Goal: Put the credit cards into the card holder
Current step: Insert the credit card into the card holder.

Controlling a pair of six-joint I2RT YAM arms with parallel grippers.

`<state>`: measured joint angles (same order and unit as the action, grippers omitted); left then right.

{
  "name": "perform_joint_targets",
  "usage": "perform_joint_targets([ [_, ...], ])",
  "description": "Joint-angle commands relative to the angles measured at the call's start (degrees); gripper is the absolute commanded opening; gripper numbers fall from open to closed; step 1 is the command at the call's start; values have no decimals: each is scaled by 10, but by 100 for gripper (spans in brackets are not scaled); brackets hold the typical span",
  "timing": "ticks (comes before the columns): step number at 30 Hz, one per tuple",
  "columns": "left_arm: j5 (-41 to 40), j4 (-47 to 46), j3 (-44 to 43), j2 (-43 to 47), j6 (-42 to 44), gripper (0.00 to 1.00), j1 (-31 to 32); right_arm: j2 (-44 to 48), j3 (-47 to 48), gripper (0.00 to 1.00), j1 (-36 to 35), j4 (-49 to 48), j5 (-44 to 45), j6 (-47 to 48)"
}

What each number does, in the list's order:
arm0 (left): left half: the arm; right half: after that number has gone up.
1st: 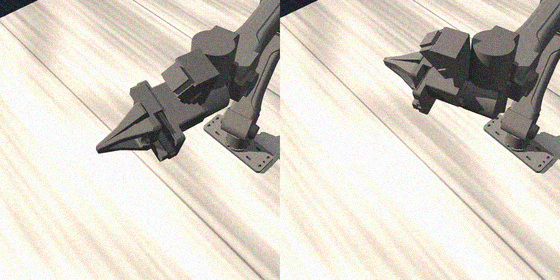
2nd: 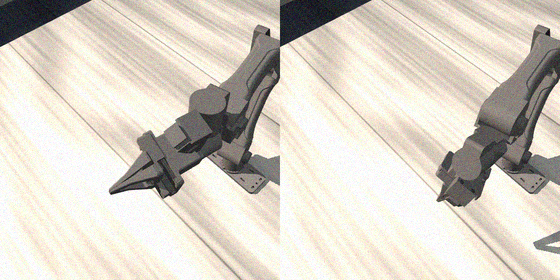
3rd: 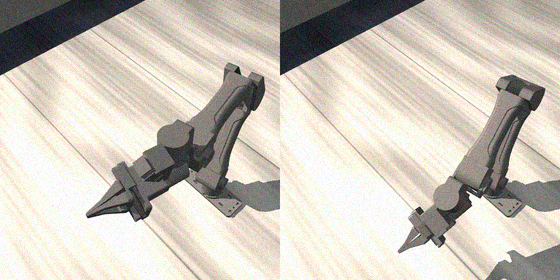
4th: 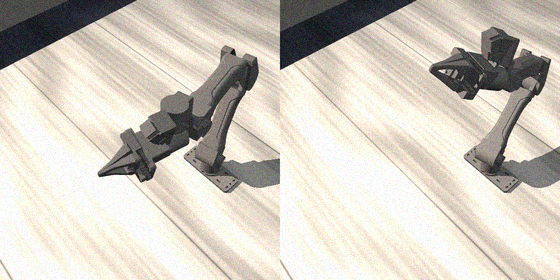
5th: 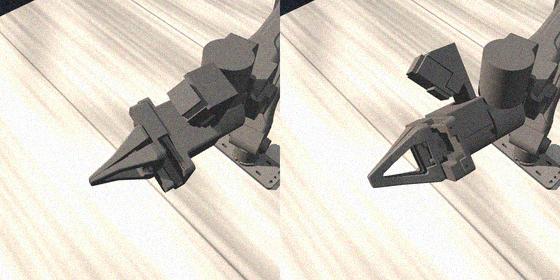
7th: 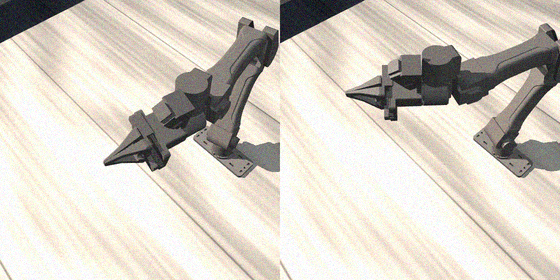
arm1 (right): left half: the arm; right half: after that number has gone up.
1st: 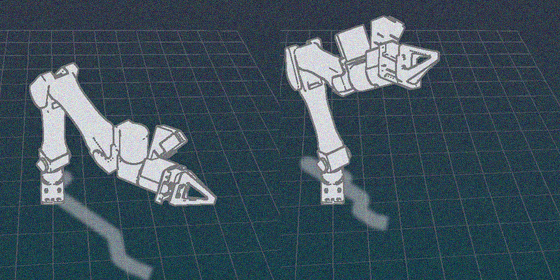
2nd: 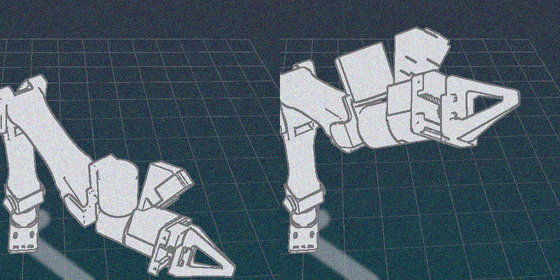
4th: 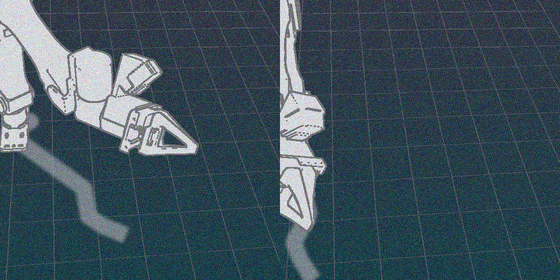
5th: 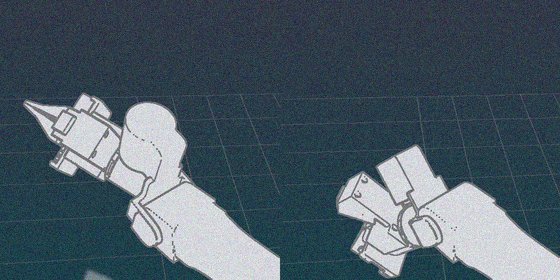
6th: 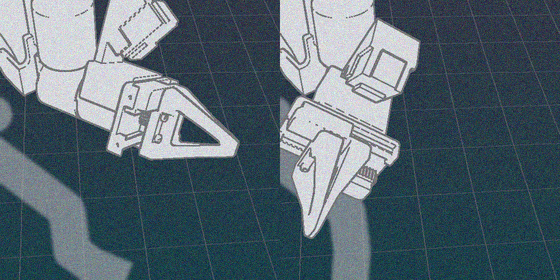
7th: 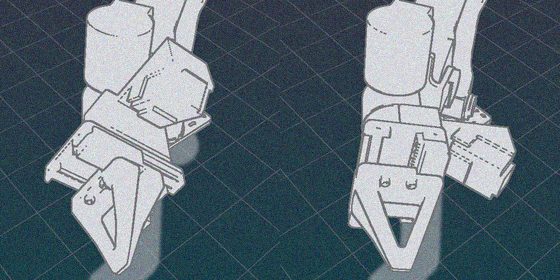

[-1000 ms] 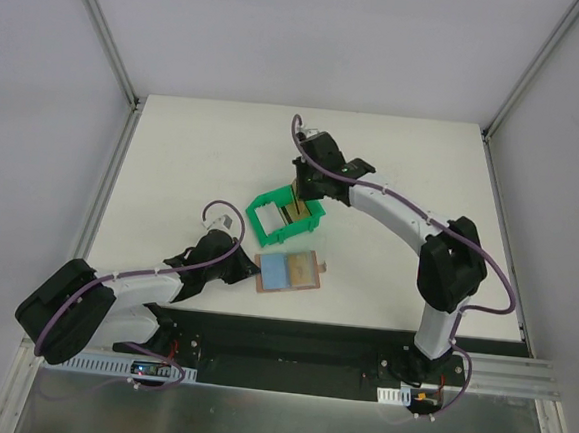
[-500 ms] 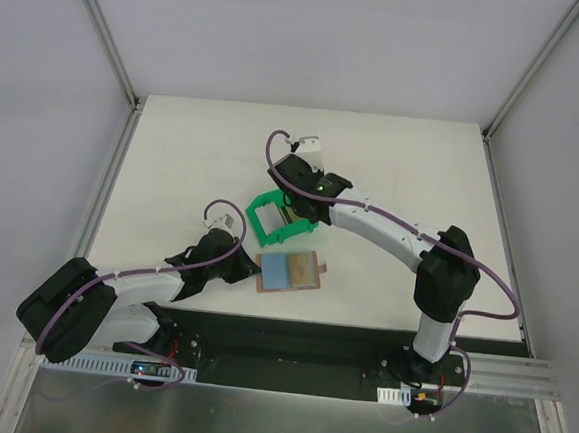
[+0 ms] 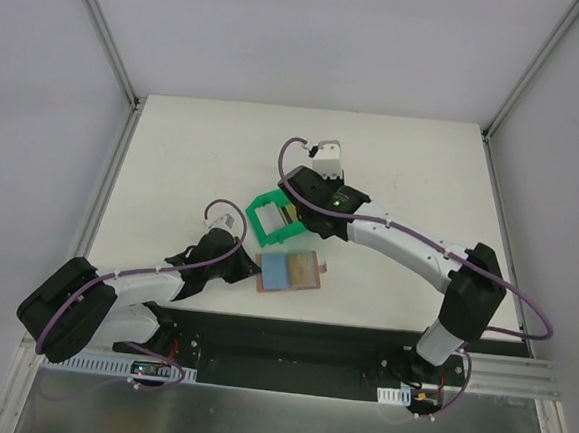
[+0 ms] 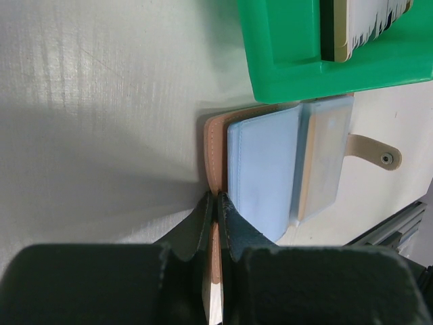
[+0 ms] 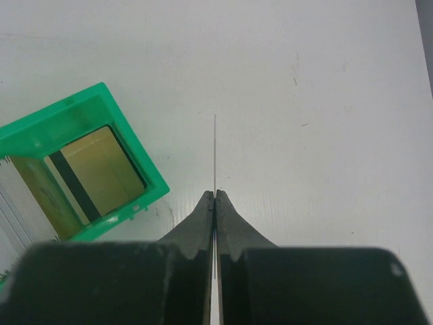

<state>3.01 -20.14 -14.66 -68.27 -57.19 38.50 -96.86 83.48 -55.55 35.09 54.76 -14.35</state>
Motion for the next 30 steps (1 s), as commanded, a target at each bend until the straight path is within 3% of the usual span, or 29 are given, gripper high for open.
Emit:
perform_joint_targets([
  [1,7,38,-6,-8,20,0,-7,69,-35,0,1,-4,-49,-9],
  [8,8,40,-6,-5,23,0,-7,204,-210,1,25,-145,-383,-38],
  [15,9,39,2,-5,22,0,-7,229,-405,0,46,-363,-603,-161],
  [30,16,34,5,-14,22,0,-7,123,-489,0,119,-568,-739,-197],
])
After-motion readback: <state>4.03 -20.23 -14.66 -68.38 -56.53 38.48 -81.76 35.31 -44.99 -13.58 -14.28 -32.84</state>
